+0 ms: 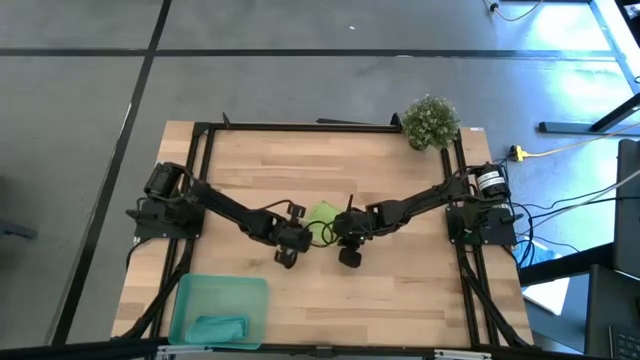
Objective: Roll microfiber towels into tight, uniform cylinder then place into a basket
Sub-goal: Roll the yellow green microfiber towel
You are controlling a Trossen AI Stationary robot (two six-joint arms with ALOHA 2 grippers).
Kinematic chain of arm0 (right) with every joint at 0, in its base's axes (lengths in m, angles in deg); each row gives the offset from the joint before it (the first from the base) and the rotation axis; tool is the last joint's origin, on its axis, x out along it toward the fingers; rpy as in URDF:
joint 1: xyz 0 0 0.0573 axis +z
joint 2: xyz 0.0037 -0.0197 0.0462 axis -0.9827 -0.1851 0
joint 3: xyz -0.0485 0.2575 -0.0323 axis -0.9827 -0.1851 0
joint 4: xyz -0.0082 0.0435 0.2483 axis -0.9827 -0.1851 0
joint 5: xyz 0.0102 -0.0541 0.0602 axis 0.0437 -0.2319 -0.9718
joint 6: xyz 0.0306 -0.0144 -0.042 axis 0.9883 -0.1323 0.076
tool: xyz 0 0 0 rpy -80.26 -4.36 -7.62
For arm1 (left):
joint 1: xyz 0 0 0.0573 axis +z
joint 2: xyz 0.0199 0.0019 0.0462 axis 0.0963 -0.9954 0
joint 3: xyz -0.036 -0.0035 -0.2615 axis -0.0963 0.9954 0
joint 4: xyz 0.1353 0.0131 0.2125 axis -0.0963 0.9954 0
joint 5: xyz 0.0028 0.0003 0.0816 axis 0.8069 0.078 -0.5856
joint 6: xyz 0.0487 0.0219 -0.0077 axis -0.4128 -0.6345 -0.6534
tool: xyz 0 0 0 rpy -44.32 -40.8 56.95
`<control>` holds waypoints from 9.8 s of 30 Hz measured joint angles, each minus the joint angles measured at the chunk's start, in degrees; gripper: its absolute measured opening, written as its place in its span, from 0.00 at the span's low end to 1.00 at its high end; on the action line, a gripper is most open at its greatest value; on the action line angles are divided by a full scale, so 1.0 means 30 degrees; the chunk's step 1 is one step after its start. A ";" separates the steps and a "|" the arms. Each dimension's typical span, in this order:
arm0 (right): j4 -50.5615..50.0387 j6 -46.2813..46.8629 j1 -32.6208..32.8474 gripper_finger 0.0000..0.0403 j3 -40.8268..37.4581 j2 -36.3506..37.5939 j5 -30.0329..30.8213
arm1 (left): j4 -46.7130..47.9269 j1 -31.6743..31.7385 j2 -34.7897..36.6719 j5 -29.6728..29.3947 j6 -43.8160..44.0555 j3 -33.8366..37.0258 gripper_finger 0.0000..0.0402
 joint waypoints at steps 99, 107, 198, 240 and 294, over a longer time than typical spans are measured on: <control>-0.0021 -0.0678 0.0047 0.19 0.0021 -0.0270 -0.1682 | 0.4147 0.3953 -0.1566 0.9934 0.1322 -0.3263 0.00; -0.0733 -0.0247 0.0169 0.26 0.0072 0.2157 -0.2700 | 0.3966 0.3953 -0.1610 0.9816 0.1242 -0.3254 0.00; -0.0568 -0.0691 0.0342 0.01 -0.0001 -0.0232 0.1053 | 0.5051 0.3341 -0.1249 0.8696 -0.3042 -0.3700 0.06; -0.0481 -0.0677 0.0328 0.01 -0.0052 -0.0283 0.0868 | -0.0066 0.3306 -0.0294 0.6823 -0.2538 -0.3756 0.22; -0.1310 0.0846 0.1537 0.02 0.0101 0.1644 0.0039 | -0.1857 0.3052 -0.2747 0.9708 -0.3696 -0.3713 0.22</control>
